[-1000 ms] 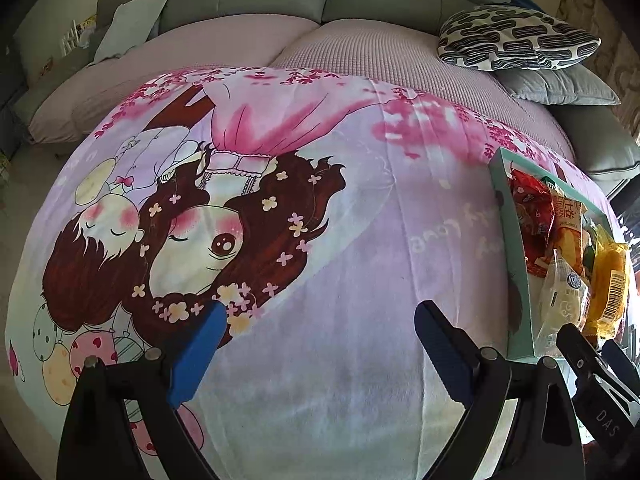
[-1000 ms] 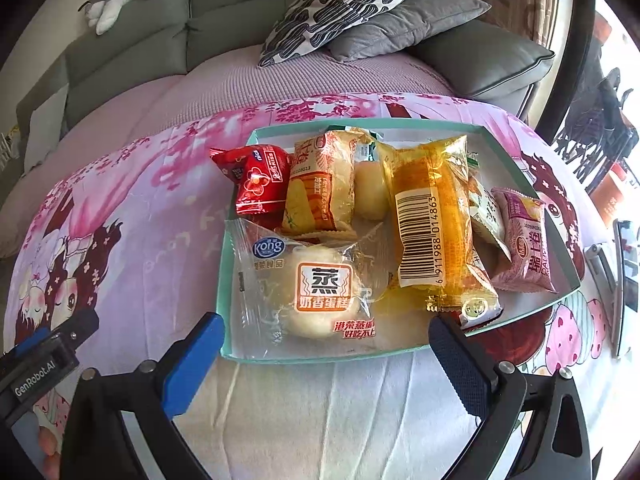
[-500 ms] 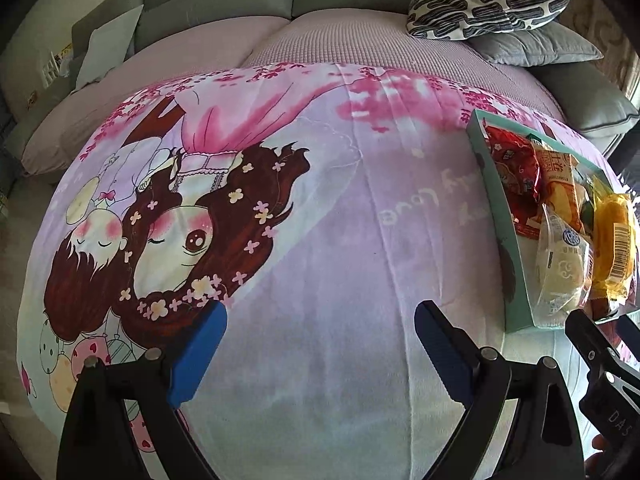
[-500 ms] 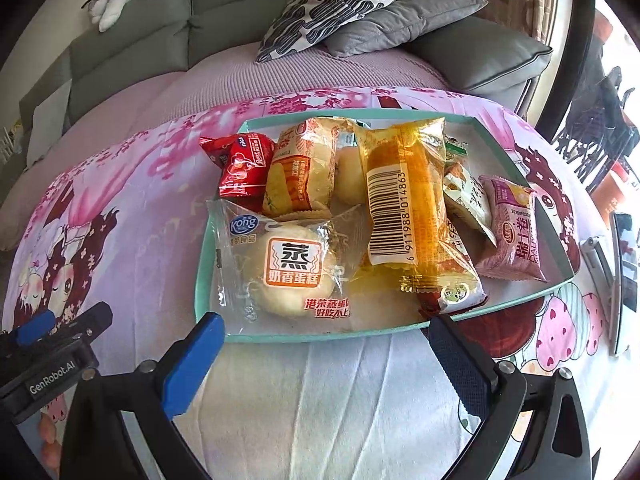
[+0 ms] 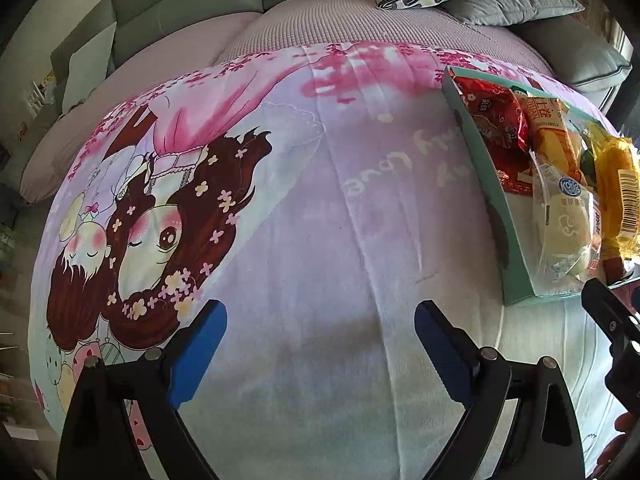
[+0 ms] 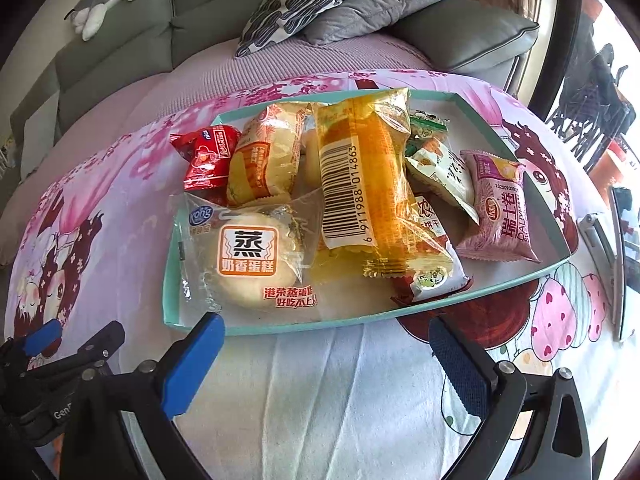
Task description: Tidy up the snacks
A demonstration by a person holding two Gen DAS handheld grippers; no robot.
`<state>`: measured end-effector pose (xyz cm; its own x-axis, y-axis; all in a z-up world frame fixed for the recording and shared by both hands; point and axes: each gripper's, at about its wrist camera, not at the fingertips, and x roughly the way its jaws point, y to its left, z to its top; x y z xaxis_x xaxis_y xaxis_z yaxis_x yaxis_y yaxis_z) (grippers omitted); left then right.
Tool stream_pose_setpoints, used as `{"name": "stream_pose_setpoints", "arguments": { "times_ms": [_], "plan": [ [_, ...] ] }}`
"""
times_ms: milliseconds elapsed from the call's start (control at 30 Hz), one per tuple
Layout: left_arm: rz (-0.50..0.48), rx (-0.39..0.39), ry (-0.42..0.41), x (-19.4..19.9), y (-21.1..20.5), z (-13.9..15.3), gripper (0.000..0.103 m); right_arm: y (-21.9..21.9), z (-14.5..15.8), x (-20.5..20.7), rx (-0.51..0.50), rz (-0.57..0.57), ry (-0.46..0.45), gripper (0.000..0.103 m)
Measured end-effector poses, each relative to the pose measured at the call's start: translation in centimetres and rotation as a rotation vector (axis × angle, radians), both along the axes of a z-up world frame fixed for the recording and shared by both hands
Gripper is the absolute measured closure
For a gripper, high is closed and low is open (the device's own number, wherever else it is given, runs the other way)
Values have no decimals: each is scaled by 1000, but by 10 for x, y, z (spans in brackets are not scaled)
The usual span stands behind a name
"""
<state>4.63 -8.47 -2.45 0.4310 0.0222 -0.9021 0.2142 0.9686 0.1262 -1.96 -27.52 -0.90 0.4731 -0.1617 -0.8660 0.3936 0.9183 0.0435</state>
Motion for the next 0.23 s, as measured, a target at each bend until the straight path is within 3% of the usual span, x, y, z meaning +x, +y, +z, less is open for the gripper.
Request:
{"name": "stream_pose_setpoints", "arguments": {
  "times_ms": [233],
  "plan": [
    [14,-37,-69,-1,5,6,8,-3,-1,-2,-6,-6,1,0]
  ]
}}
